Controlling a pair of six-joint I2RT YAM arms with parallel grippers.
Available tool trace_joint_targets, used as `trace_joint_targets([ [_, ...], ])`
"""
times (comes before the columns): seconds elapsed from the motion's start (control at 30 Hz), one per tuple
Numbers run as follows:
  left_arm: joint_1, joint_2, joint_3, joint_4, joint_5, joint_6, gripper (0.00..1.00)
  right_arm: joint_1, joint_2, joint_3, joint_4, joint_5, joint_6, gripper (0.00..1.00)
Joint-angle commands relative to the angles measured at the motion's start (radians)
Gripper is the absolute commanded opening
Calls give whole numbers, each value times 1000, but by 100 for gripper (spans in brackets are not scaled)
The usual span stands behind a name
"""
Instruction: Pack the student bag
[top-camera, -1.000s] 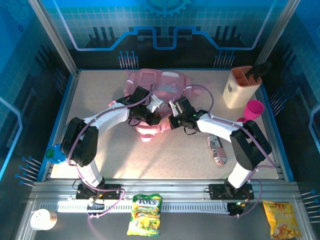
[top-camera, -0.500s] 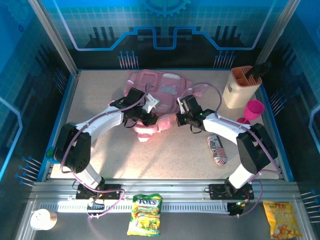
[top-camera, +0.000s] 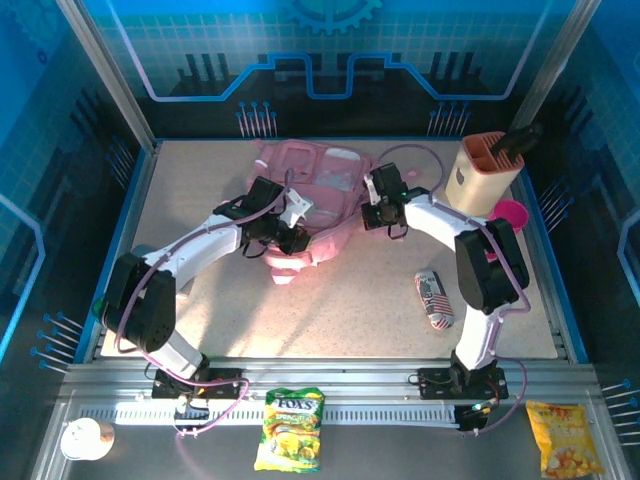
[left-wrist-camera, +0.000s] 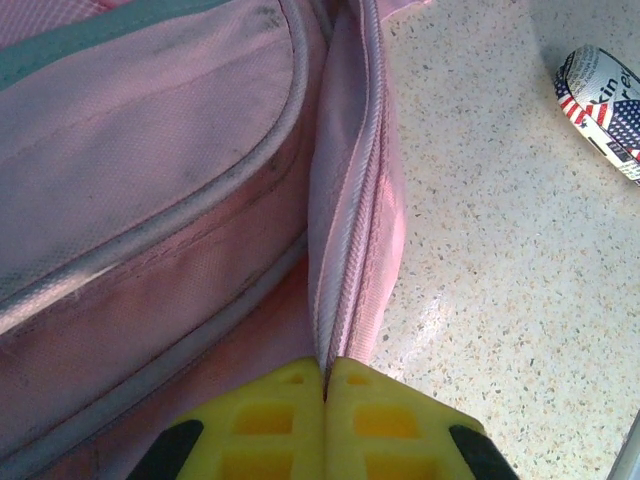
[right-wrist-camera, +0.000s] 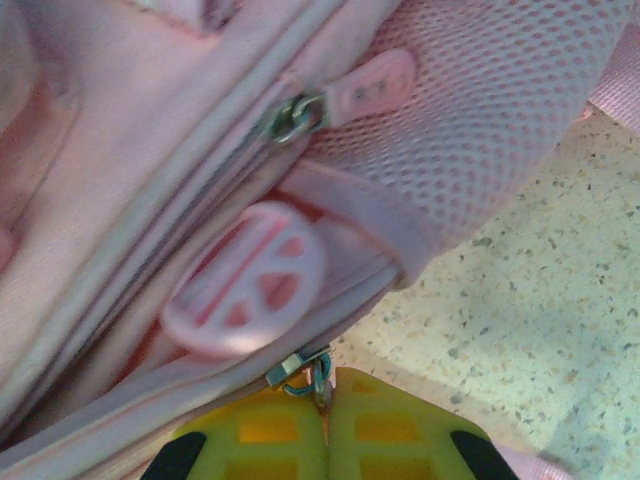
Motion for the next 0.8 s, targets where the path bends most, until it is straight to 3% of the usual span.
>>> trace_joint_targets([
  [0.0, 9, -63, -23, -76, 25, -18, 0, -59, 60, 102, -43, -16, 8, 8],
  [0.23, -16, -97, -66, -74, 23, -71, 0, -77, 70, 162, -114, -31, 109, 16],
  [0.53, -136, -49, -26, 2, 4, -142, 0, -76, -201, -87, 2, -233, 251, 50],
  [0.6, -174, -19, 3, 23, 1, -157, 8, -76, -261, -151, 43, -250, 302, 56],
  [0.77, -233, 25, 76, 9, -83, -123, 41, -75, -335, -234, 100, -265, 377, 64],
])
